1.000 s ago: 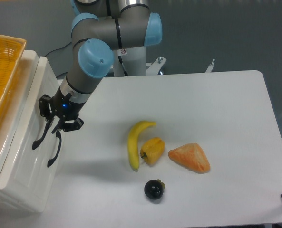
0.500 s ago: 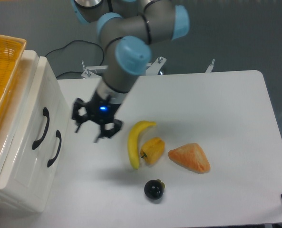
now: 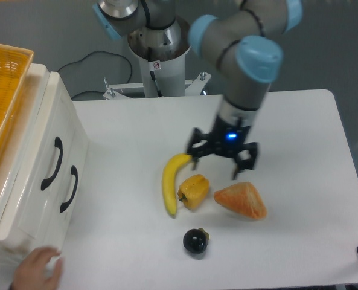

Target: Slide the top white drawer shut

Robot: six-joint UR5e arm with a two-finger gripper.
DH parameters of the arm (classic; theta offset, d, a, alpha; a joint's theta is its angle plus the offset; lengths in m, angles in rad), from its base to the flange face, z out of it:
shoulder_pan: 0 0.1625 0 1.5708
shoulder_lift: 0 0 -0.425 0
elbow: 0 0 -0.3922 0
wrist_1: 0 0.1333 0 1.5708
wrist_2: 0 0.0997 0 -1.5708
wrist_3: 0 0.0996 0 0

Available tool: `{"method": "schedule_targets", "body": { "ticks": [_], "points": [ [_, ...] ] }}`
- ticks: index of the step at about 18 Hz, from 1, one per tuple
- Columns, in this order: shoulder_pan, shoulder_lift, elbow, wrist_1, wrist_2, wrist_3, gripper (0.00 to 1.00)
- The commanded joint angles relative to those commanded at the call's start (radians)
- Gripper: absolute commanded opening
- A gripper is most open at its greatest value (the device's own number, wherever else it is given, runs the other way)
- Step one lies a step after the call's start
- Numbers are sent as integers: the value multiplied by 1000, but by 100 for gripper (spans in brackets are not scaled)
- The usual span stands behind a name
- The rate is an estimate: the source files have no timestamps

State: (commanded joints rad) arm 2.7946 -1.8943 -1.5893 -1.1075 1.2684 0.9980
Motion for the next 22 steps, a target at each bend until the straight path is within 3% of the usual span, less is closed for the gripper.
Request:
{"method": "schedule_targets", "body": {
  "ticks": [7, 10, 22],
  "points": [
    [95, -150, 52, 11, 264, 459, 100],
    [100, -172, 64, 9, 293, 594, 100],
    [88, -164, 72, 9, 292, 616, 100]
  ]
}}
